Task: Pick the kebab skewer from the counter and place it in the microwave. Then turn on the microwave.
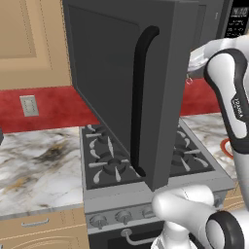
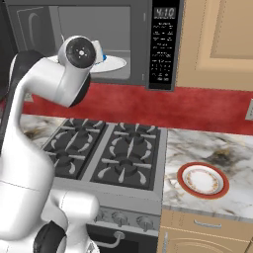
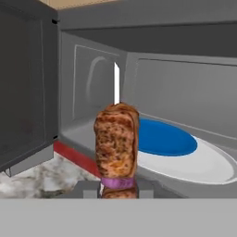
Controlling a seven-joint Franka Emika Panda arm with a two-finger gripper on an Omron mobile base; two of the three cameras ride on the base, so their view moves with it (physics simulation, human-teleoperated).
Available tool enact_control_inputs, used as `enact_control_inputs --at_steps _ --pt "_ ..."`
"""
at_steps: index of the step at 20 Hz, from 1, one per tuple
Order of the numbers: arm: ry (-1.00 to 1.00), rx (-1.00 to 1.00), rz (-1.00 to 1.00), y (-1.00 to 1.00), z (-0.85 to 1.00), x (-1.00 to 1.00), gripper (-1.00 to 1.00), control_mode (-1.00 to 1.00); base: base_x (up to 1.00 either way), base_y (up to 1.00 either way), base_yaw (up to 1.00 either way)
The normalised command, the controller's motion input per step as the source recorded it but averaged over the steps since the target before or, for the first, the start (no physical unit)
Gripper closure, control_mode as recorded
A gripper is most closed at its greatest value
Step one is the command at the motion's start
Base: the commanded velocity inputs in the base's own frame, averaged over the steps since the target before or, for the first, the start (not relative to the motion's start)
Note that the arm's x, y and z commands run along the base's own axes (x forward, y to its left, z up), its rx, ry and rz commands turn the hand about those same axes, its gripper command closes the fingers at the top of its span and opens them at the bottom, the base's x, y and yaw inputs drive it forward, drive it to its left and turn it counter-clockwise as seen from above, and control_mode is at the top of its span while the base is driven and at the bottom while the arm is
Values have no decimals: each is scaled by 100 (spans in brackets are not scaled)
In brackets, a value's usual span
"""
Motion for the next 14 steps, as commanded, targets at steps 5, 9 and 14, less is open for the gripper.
enact_control_inputs --at_steps 5,9,14 --pt "0 0 5 5 14 30 100 -100 0 0 0" --pt "0 0 5 10 8 28 100 -100 0 0 0" --pt "0 0 4 11 7 30 100 -100 0 0 0"
